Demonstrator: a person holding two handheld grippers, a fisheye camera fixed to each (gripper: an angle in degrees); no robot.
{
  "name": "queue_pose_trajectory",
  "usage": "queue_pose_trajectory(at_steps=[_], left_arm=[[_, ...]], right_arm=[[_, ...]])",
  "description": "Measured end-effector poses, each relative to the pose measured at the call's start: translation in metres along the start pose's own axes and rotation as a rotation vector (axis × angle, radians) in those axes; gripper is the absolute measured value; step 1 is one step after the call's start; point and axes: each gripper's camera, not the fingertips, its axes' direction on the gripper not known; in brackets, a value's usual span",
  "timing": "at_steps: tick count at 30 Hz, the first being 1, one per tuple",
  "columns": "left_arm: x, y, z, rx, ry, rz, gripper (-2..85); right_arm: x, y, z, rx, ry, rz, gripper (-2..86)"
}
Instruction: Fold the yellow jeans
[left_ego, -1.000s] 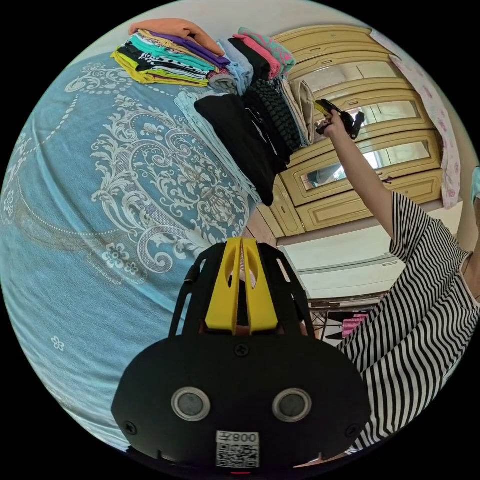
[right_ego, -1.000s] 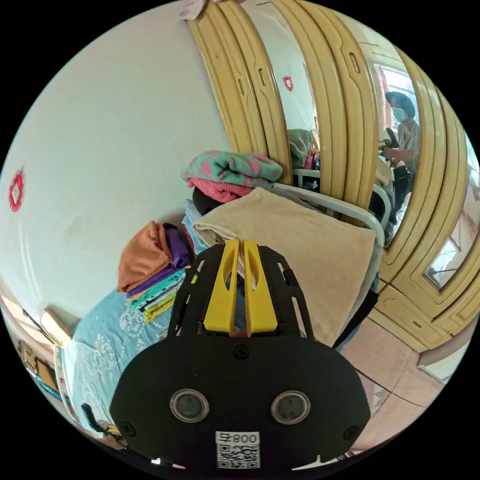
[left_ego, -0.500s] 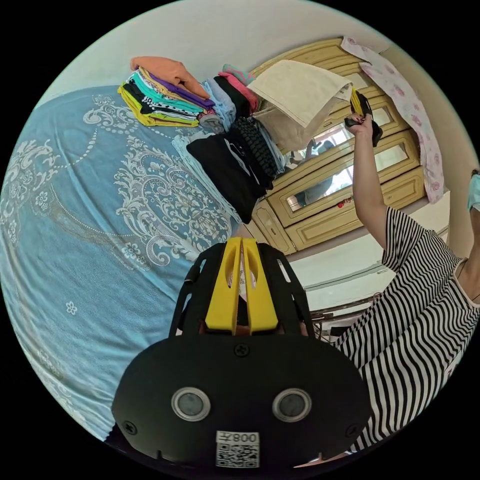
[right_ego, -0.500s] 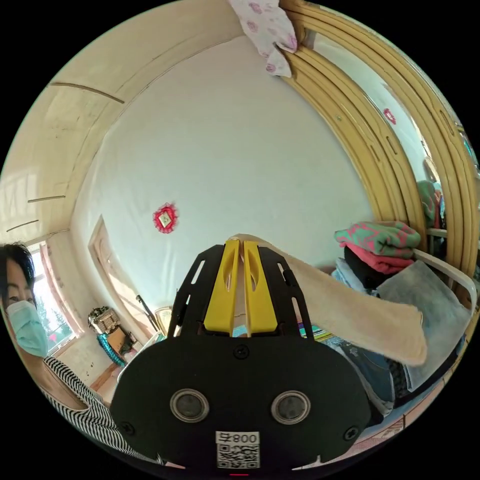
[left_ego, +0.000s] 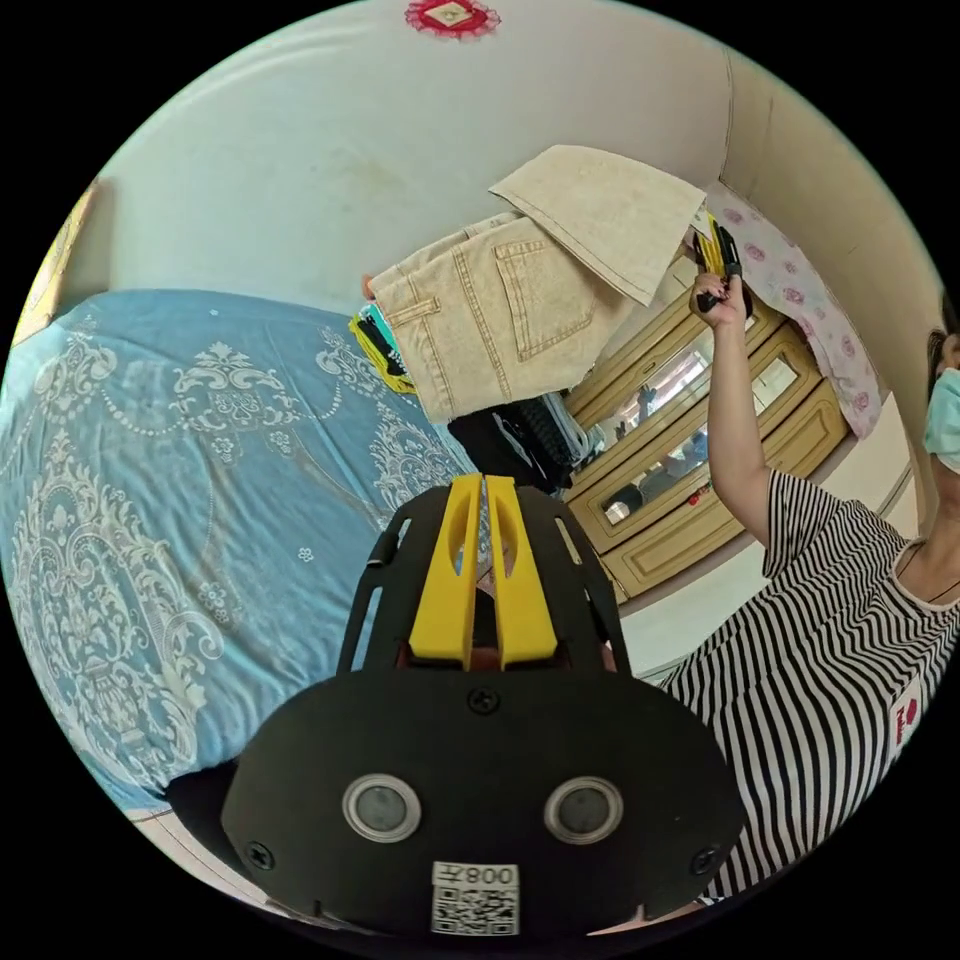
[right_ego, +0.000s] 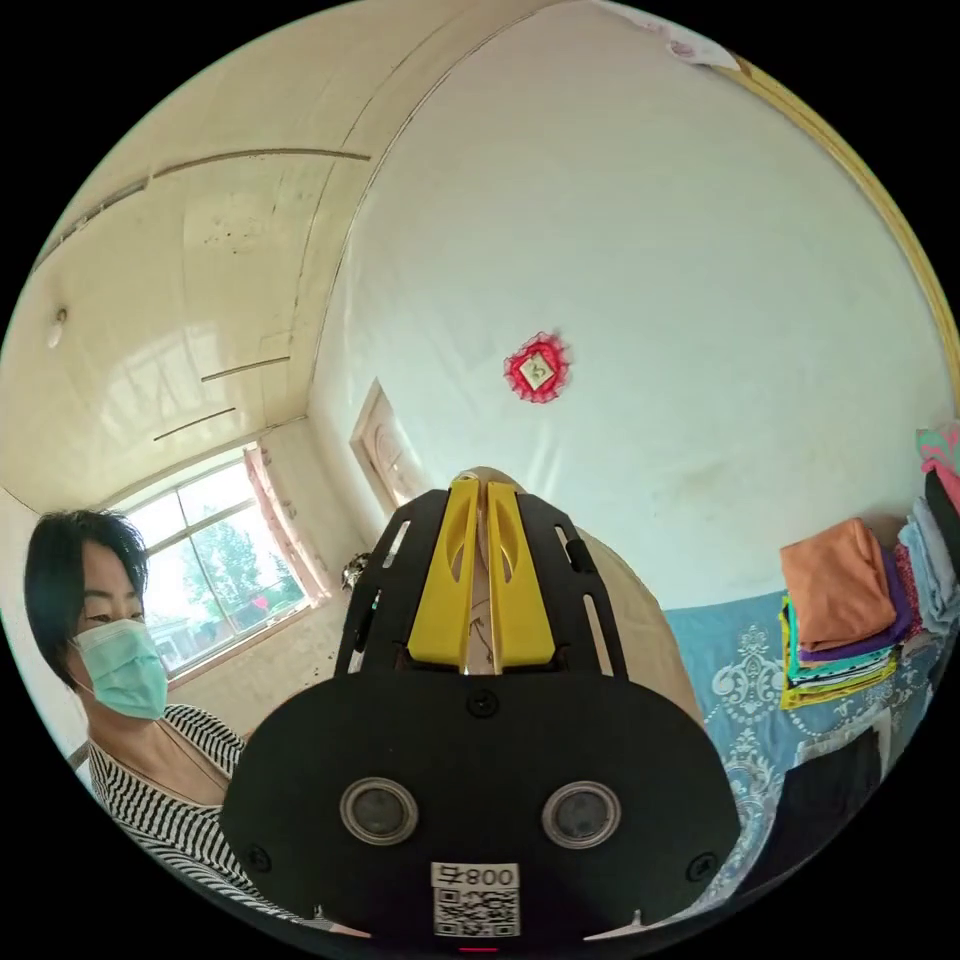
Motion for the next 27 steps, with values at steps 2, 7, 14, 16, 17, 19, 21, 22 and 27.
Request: queue_pose_trajectory(at_steps=[2, 7, 14, 16, 17, 19, 21, 22, 27], left_arm=[[0.008, 0.012, -0.061, 0.099, -0.079, -0.019, 7.0], [0.021, 0.041, -0.147, 0.191, -0.181, -0.049, 12.6], [0.035, 0.092, -0.207, 0.154, -0.118, -0.098, 13.0], [0.039, 0.104, -0.22, 0.136, -0.106, -0.103, 13.0], [0.042, 0.112, -0.229, 0.13, -0.103, -0.107, 12.9], [0.045, 0.123, -0.244, 0.125, -0.102, -0.118, 12.9], [0.046, 0.134, -0.26, 0.131, -0.102, -0.13, 13.0], [0.046, 0.141, -0.271, 0.135, -0.108, -0.15, 13.0], [0.042, 0.158, -0.314, 0.154, -0.114, -0.206, 12.6]], right_arm=[[-0.013, 0.025, 0.033, -0.056, -0.091, 0.027, 0.2], [-0.04, 0.079, 0.103, -0.184, -0.203, 0.067, 0.3], [-0.057, 0.146, 0.181, -0.345, -0.266, 0.15, 0.4], [-0.059, 0.159, 0.191, -0.356, -0.283, 0.173, 0.4], [-0.06, 0.167, 0.197, -0.367, -0.295, 0.185, 0.5], [-0.062, 0.177, 0.204, -0.376, -0.304, 0.198, 0.5], [-0.065, 0.186, 0.212, -0.391, -0.314, 0.206, 0.6], [-0.067, 0.192, 0.217, -0.402, -0.319, 0.207, 0.6], [-0.073, 0.209, 0.234, -0.435, -0.34, 0.21, 0.8]])
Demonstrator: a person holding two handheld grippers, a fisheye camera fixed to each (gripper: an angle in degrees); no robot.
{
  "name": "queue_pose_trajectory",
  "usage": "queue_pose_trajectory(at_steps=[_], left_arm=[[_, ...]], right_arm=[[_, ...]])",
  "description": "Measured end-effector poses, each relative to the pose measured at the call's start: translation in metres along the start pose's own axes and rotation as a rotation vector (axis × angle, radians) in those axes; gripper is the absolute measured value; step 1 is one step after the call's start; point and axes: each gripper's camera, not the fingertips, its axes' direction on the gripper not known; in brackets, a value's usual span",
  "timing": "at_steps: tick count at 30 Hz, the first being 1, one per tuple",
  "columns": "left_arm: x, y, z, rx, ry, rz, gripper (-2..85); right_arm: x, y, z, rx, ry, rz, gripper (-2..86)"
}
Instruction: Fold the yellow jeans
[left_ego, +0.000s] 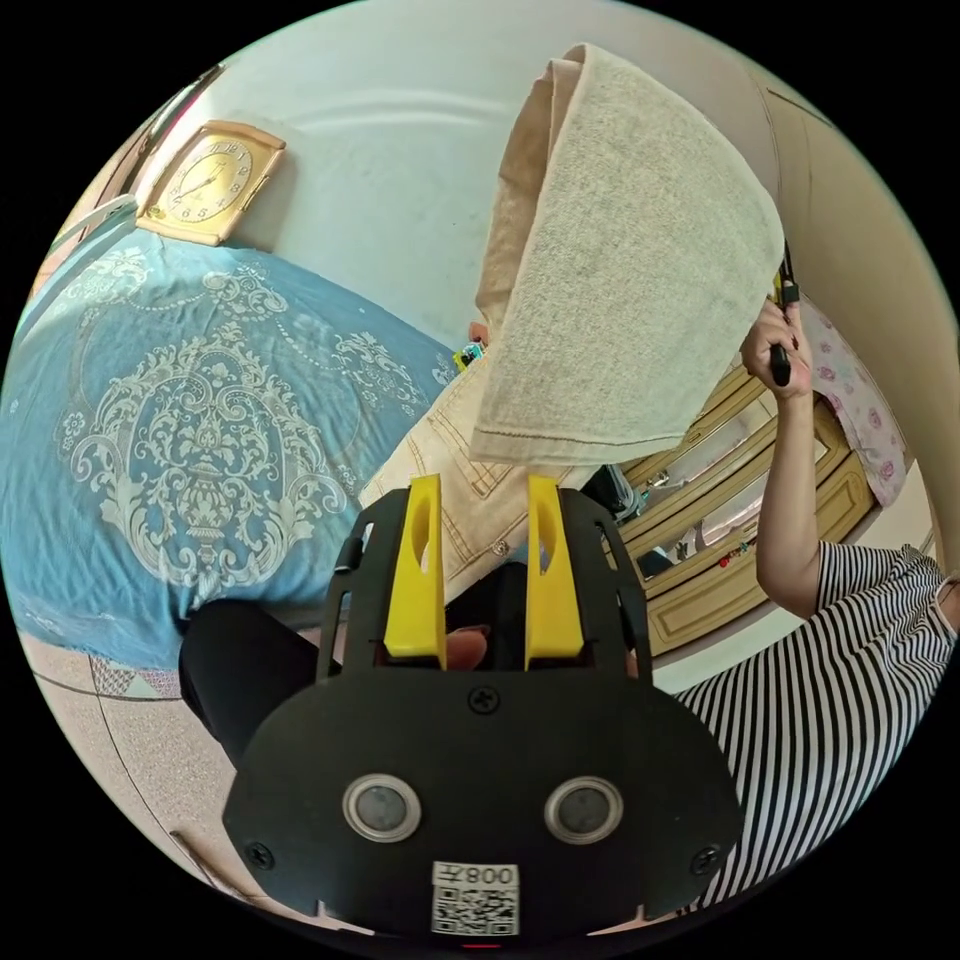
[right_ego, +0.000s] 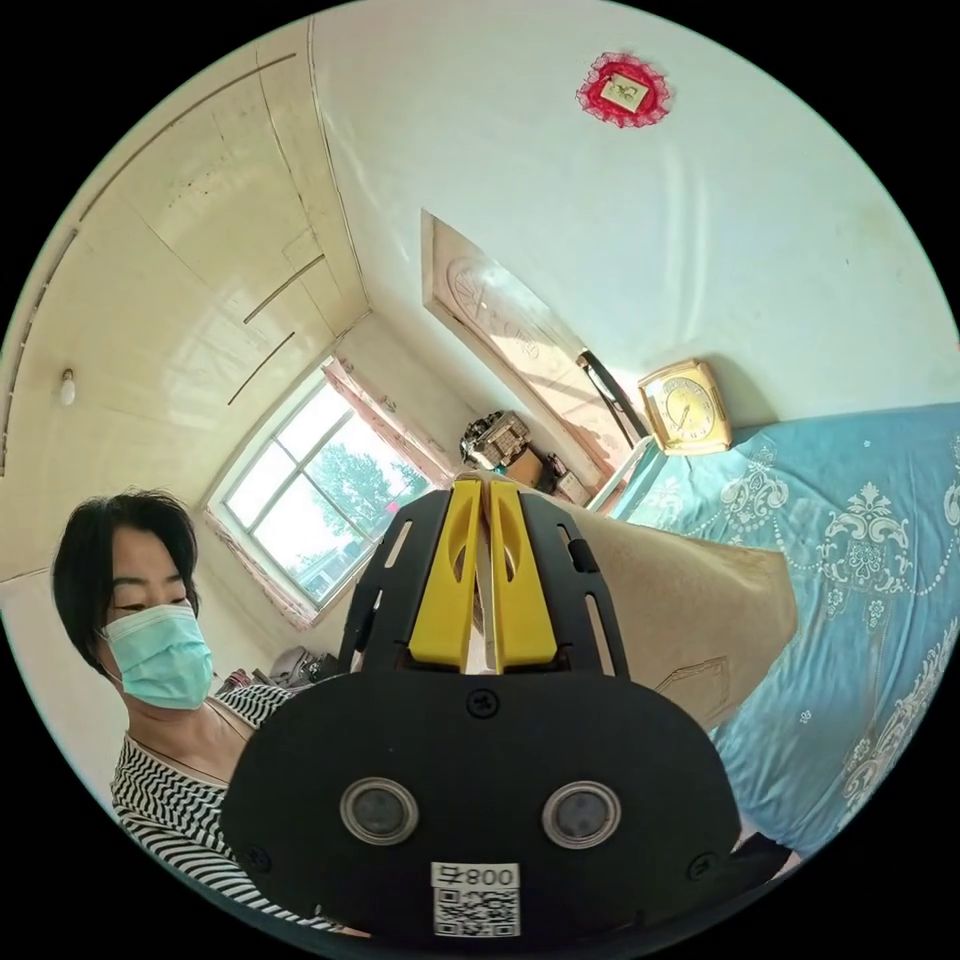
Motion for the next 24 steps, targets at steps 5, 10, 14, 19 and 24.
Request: queue_pose_trajectory(at_steps=[5, 10, 14, 19, 24], left_arm=[[0.001, 0.005, -0.042, 0.035, 0.095, 0.011, 12.0], [0.006, 0.018, -0.072, 0.067, 0.213, 0.019, 12.3], [0.012, 0.032, -0.09, 0.059, 0.268, 0.017, 13.1], [0.023, 0.038, -0.101, 0.022, 0.284, 0.032, 14.0], [0.035, 0.039, -0.109, -0.027, 0.277, 0.061, 14.5]], right_arm=[[0.008, -0.001, 0.012, 0.017, -0.027, 0.008, 0.9], [0.013, -0.005, 0.019, 0.021, -0.025, 0.007, 1.0], [0.019, -0.006, 0.025, 0.007, -0.014, 0.009, 1.0], [0.03, -0.006, 0.03, 0.005, -0.017, 0.033, 1.0], [0.034, -0.01, 0.033, 0.012, -0.019, 0.035, 1.0]])
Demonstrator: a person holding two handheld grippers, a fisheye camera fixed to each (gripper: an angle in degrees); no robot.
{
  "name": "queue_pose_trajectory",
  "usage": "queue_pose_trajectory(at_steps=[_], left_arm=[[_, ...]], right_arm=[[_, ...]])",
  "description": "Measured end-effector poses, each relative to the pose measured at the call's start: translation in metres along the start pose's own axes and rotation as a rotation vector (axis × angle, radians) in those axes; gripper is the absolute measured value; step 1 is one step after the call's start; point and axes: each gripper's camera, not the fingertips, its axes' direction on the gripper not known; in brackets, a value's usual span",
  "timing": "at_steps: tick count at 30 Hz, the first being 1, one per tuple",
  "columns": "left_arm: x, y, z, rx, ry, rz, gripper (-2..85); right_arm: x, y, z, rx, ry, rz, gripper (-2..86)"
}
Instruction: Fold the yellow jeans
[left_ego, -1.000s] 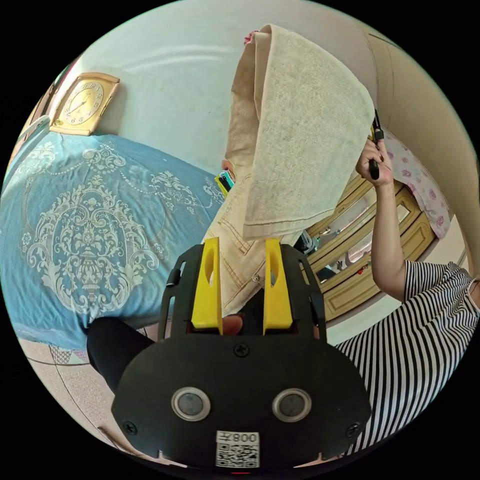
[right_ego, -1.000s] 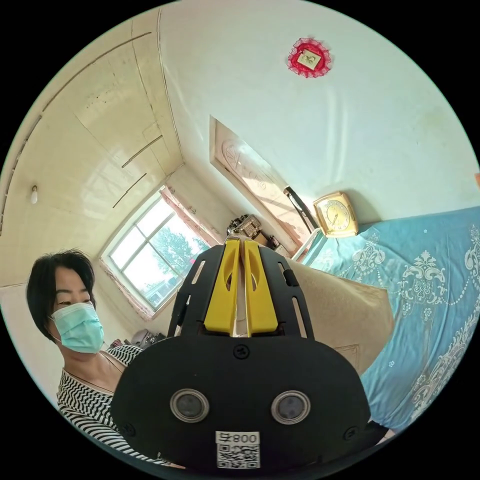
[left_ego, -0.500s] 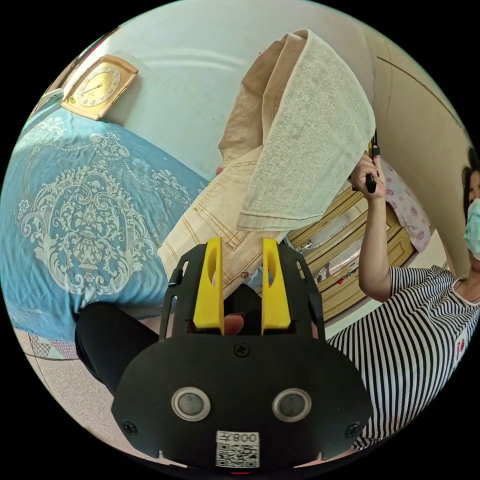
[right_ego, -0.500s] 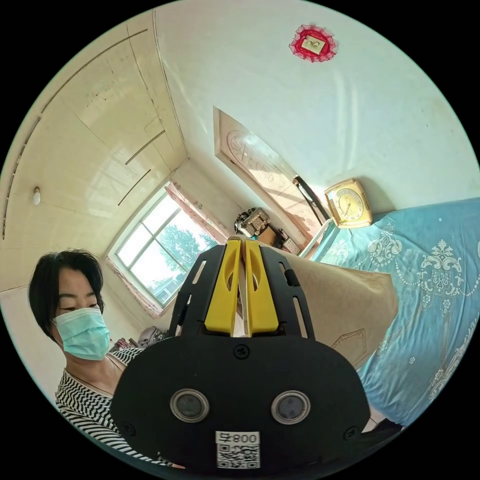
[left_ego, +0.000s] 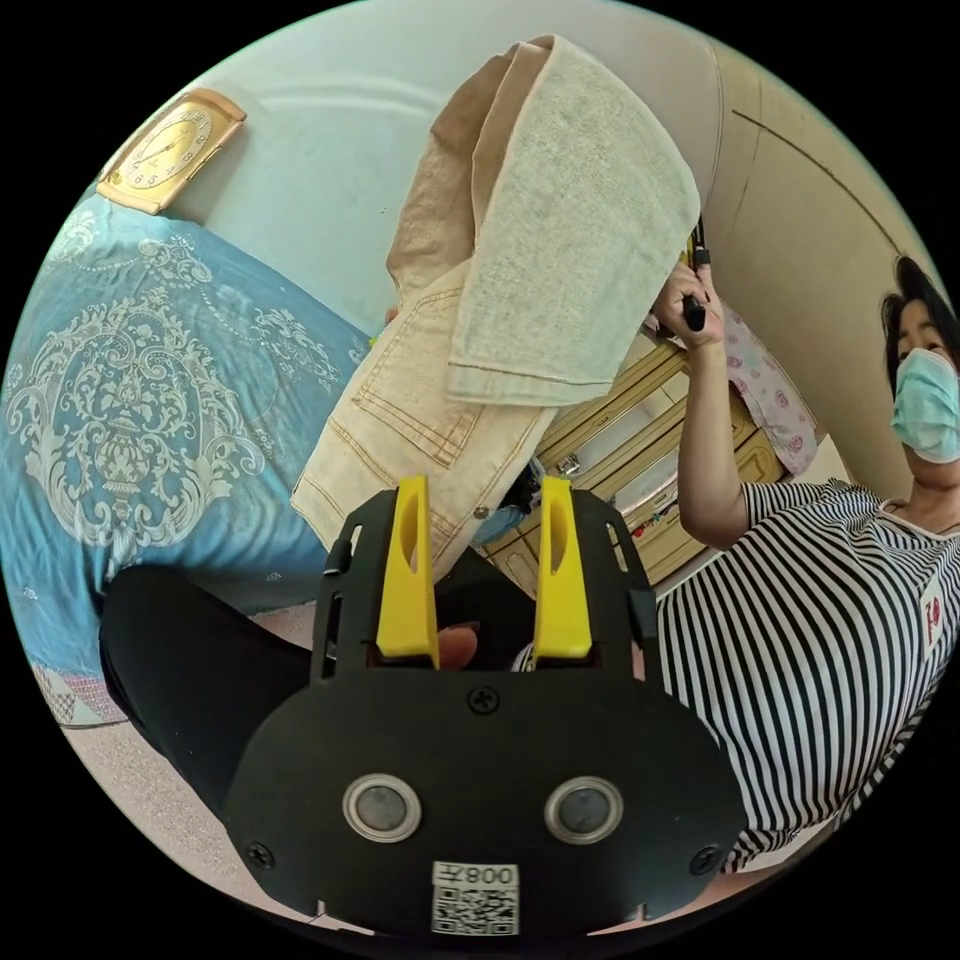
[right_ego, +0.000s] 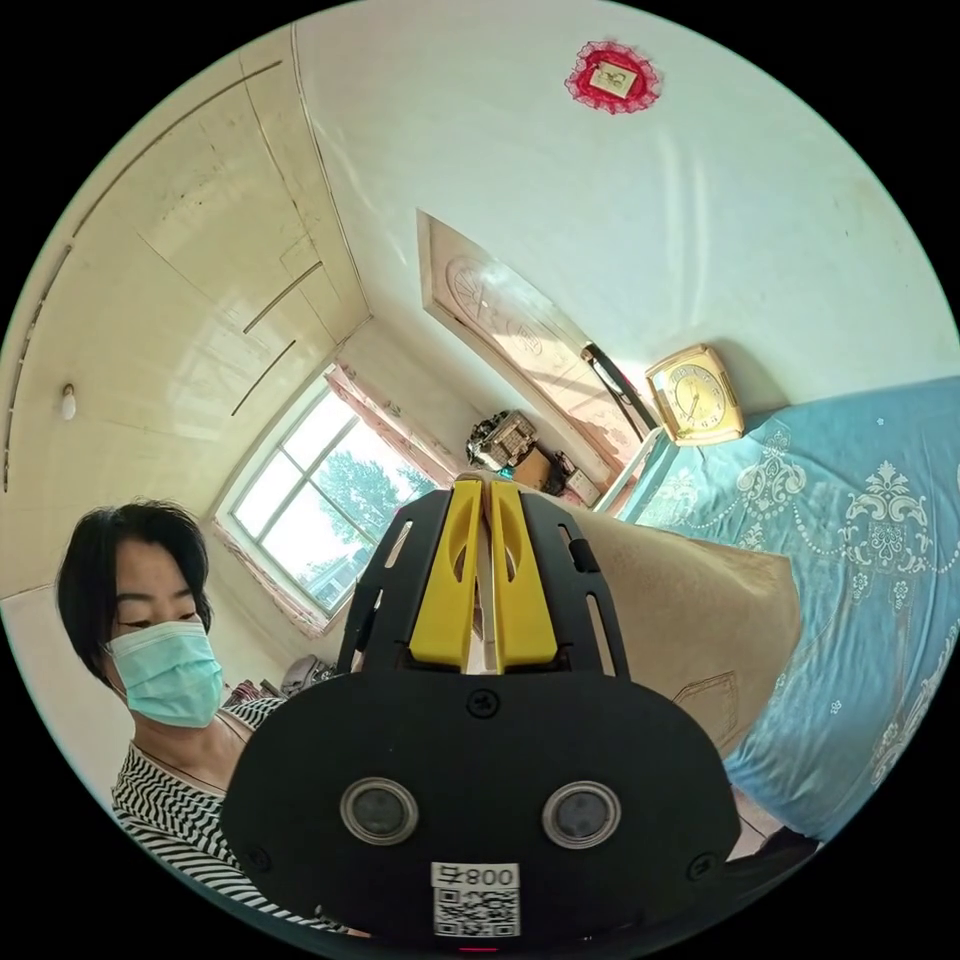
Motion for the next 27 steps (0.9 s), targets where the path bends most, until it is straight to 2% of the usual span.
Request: queue_pose_trajectory(at_steps=[8, 13, 18, 27], left_arm=[[-0.005, -0.026, -0.017, 0.07, -0.136, -0.052, 11.2], [-0.001, -0.048, -0.02, 0.077, -0.168, -0.052, 8.1], [0.005, -0.065, -0.043, 0.155, -0.177, -0.067, 4.8], [0.057, -0.123, -0.07, 0.157, -0.334, 0.121, 2.1]], right_arm=[[-0.001, -0.018, 0.012, -0.015, 0.0, -0.03, 1.0], [0.006, -0.031, 0.019, -0.011, 0.011, -0.028, 1.0], [0.017, -0.048, 0.014, 0.038, 0.014, -0.006, 1.0], [0.059, -0.06, -0.036, 0.242, 0.018, 0.097, 1.1]])
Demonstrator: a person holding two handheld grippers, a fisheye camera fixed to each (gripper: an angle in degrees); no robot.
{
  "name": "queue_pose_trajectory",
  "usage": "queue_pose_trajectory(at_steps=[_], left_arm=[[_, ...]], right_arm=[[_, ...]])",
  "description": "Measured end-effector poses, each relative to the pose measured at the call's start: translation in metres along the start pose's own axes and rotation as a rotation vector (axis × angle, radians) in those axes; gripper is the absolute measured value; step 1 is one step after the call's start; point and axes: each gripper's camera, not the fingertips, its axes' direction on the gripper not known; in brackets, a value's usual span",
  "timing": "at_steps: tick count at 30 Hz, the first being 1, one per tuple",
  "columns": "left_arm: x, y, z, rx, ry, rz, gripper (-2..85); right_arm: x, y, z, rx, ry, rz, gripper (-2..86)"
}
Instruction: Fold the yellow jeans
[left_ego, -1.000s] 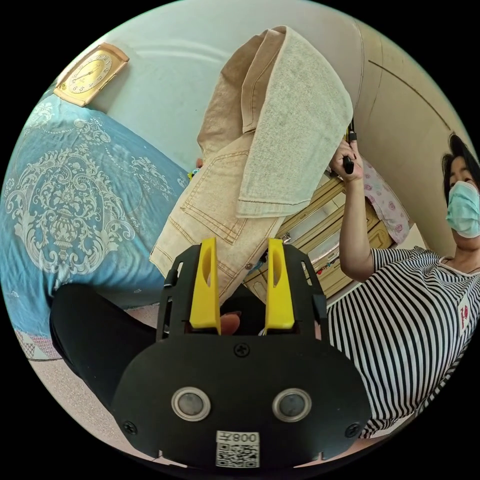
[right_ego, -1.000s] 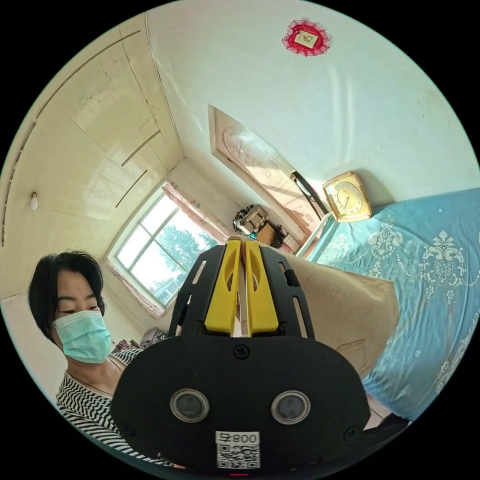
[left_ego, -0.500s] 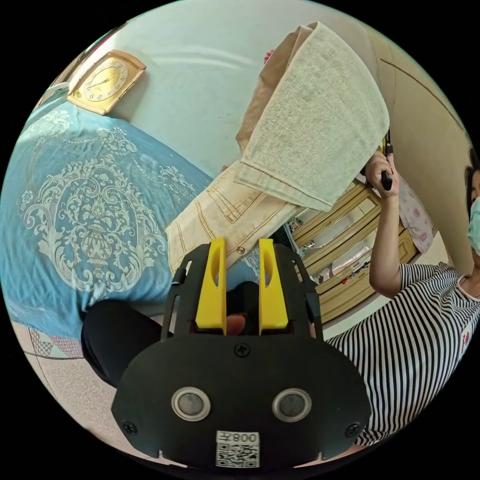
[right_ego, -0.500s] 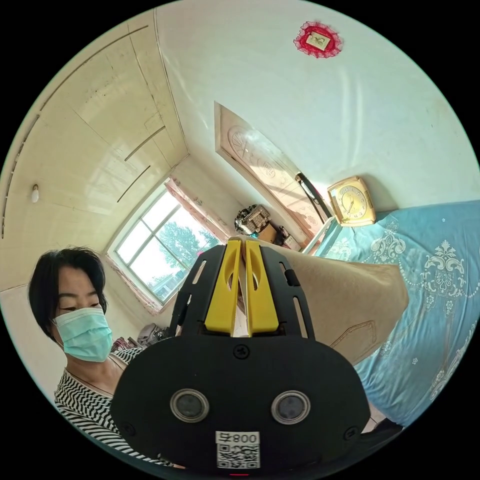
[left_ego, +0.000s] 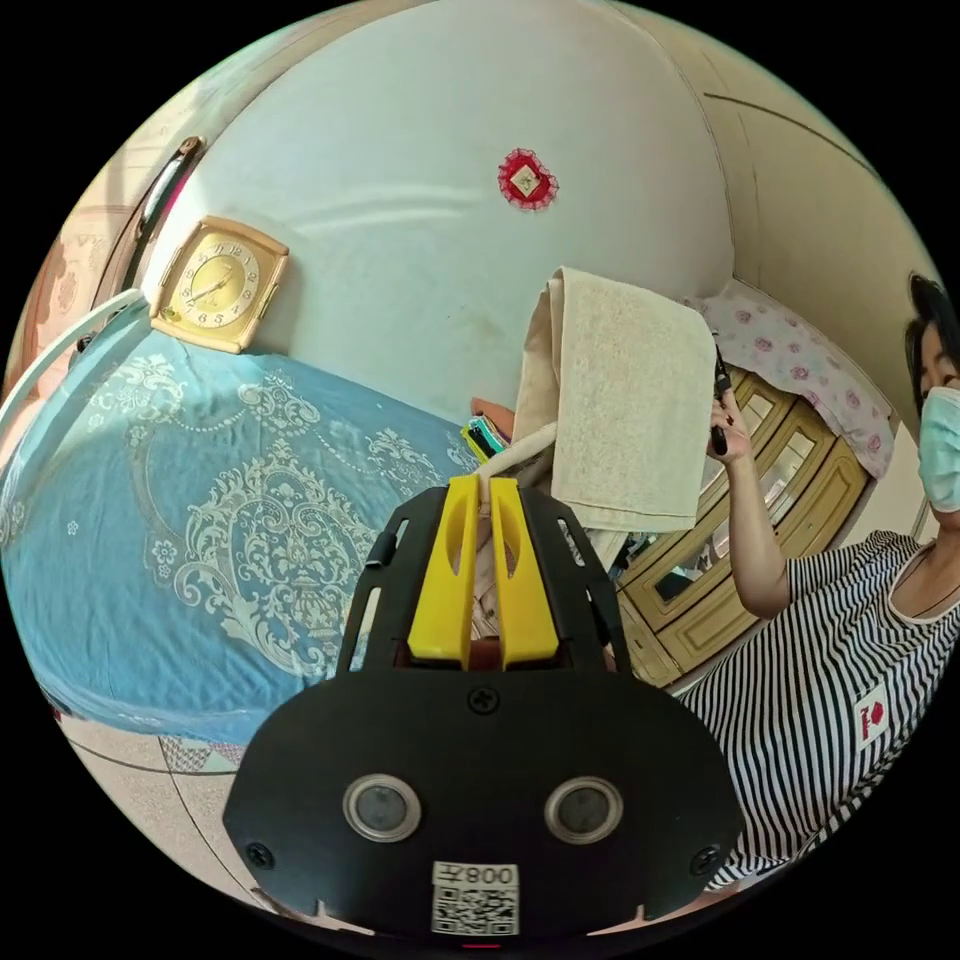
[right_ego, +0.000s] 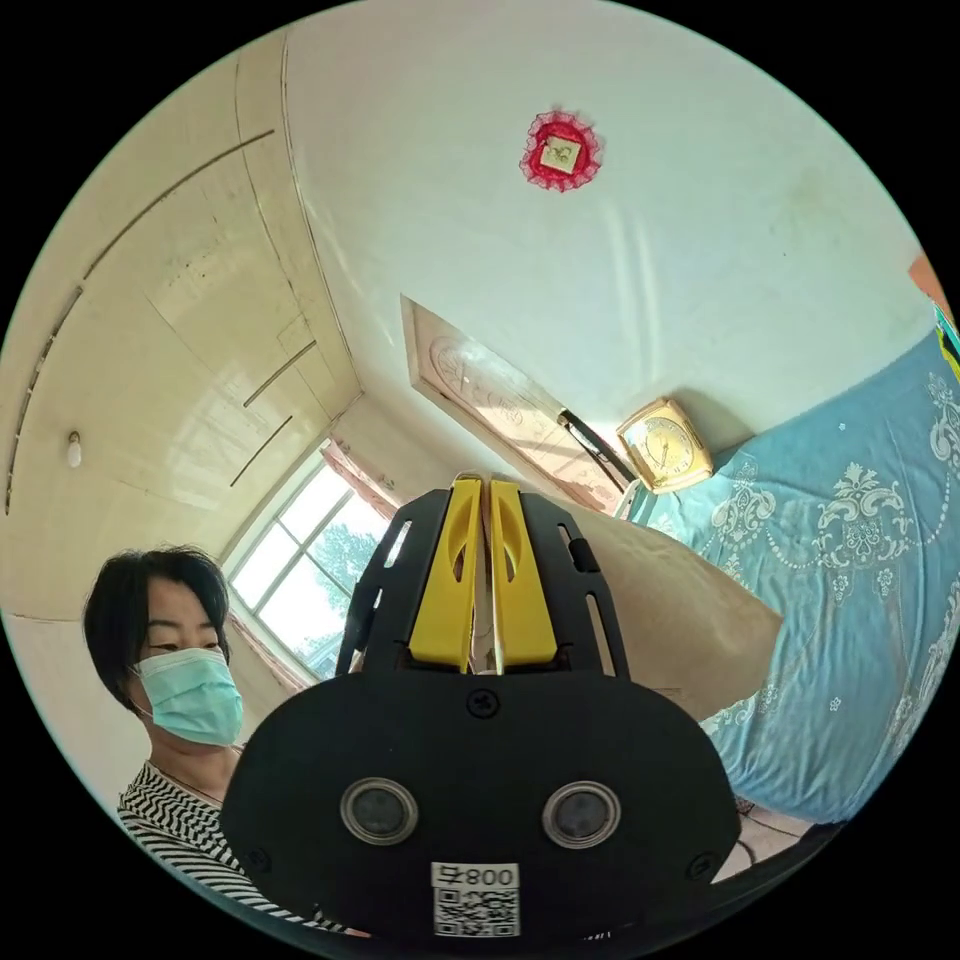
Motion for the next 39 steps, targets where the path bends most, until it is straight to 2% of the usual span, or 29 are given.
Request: queue_pose_trajectory(at_steps=[3, 4, 6, 8, 10, 11, 16, 22, 24, 27, 30, 32, 35, 39], left_arm=[[0.009, -0.003, 0.024, -0.046, -0.026, 0.008, 2.0], [0.01, -0.001, 0.041, -0.086, -0.036, -0.014, 1.9], [0.009, 0.004, 0.073, -0.17, -0.059, -0.039, 1.8], [0.012, 0.012, 0.124, -0.314, -0.069, -0.047, 1.7], [0.021, 0.012, 0.155, -0.388, -0.031, -0.026, 1.7], [0.029, 0.009, 0.171, -0.429, -0.03, -0.008, 1.7], [0.056, -0.006, 0.212, -0.527, -0.085, 0.098, 1.7], [0.058, -0.022, 0.23, -0.538, -0.08, 0.049, 1.5], [0.06, -0.024, 0.235, -0.532, -0.083, 0.031, 1.5], [0.061, -0.029, 0.242, -0.525, -0.08, 0.006, 1.5], [0.063, -0.035, 0.249, -0.524, -0.078, -0.016, 1.6], [0.064, -0.039, 0.254, -0.523, -0.081, -0.036, 1.6], [0.069, -0.044, 0.258, -0.532, -0.093, -0.041, 1.6], [0.077, -0.043, 0.269, -0.593, -0.091, -0.02, 1.6]], right_arm=[[0.033, 0.005, -0.023, 0.075, 0.12, 0.052, 1.1], [0.052, 0.009, -0.034, 0.081, 0.221, 0.086, 1.2], [0.091, 0.017, -0.054, 0.058, 0.394, 0.163, 1.2], [0.155, 0.036, -0.088, 0.005, 0.585, 0.341, 1.3], [0.187, 0.054, -0.112, -0.03, 0.672, 0.445, 1.2], [0.196, 0.064, -0.12, -0.056, 0.792, 0.491, 1.0], [0.189, 0.081, -0.095, -0.239, 1.055, 0.416, 0.6], [0.181, 0.079, -0.094, -0.256, 1.199, 0.372, 2.8], [0.182, 0.085, -0.102, -0.257, 1.178, 0.402, 4.8], [0.167, 0.096, -0.083, -0.294, 1.088, 0.332, 7.7], [0.151, 0.107, -0.013, -0.467, 1.028, 0.165, 11.2], [0.144, 0.12, 0.051, -0.618, 1.058, -0.022, 13.4], [0.158, 0.141, 0.115, -0.782, 1.09, -0.184, 14.9], [0.195, 0.165, 0.149, -0.925, 1.246, -0.252, 12.4]])
